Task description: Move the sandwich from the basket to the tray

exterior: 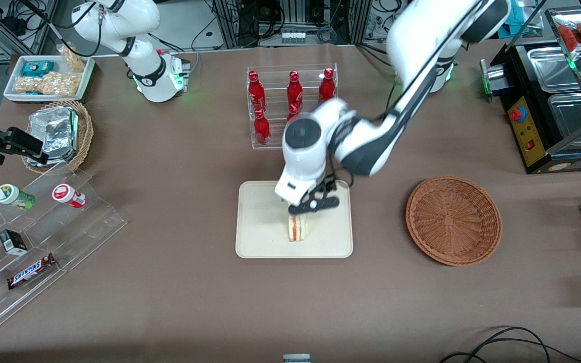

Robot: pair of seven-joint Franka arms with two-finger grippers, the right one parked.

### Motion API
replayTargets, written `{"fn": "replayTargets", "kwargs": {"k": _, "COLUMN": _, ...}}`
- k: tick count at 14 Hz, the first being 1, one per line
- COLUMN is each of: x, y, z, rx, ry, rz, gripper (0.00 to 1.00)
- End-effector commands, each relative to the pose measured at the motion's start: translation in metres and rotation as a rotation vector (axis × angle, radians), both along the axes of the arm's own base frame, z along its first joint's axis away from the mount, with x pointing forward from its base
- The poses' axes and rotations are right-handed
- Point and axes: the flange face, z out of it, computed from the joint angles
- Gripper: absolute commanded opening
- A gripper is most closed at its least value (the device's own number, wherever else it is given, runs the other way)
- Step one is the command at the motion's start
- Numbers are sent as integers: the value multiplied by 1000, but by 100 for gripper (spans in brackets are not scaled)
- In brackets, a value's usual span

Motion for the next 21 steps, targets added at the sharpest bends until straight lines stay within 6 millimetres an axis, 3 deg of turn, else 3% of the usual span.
{"fn": "replayTargets", "kwargs": {"k": 1, "x": -30, "y": 26, "z": 81, "rx": 57, "ry": -53, "rz": 37, "gripper": 100}}
{"fn": "replayTargets", "kwargs": {"k": 2, "x": -37, "y": 36, "z": 99, "rx": 72, "ry": -50, "rz": 58, "gripper": 100}}
{"fn": "replayTargets", "kwargs": {"k": 4, "x": -33, "y": 71, "z": 115, "rx": 74, "ry": 38, "rz": 125, "gripper": 100}}
{"fn": "replayTargets", "kwargs": {"k": 5, "x": -29, "y": 78, "z": 114, "rx": 72, "ry": 44, "rz": 139, "gripper": 100}}
{"fn": "replayTargets", "kwargs": {"k": 8, "x": -6, "y": 123, "z": 103, "rx": 90, "ry": 70, "rz": 219, "gripper": 100}}
{"fn": "replayTargets", "kwargs": {"k": 11, "x": 3, "y": 176, "z": 93, "rx": 123, "ry": 103, "rz": 230, "gripper": 100}}
{"fn": "replayTargets", "kwargs": {"k": 13, "x": 8, "y": 216, "z": 97, "rx": 134, "ry": 110, "rz": 245, "gripper": 100}}
{"fn": "replayTargets", "kwargs": {"k": 16, "x": 0, "y": 254, "z": 101, "rx": 123, "ry": 148, "rz": 197, "gripper": 100}}
{"fn": "replayTargets", "kwargs": {"k": 21, "x": -11, "y": 319, "z": 138, "rx": 11, "ry": 163, "rz": 114, "gripper": 100}}
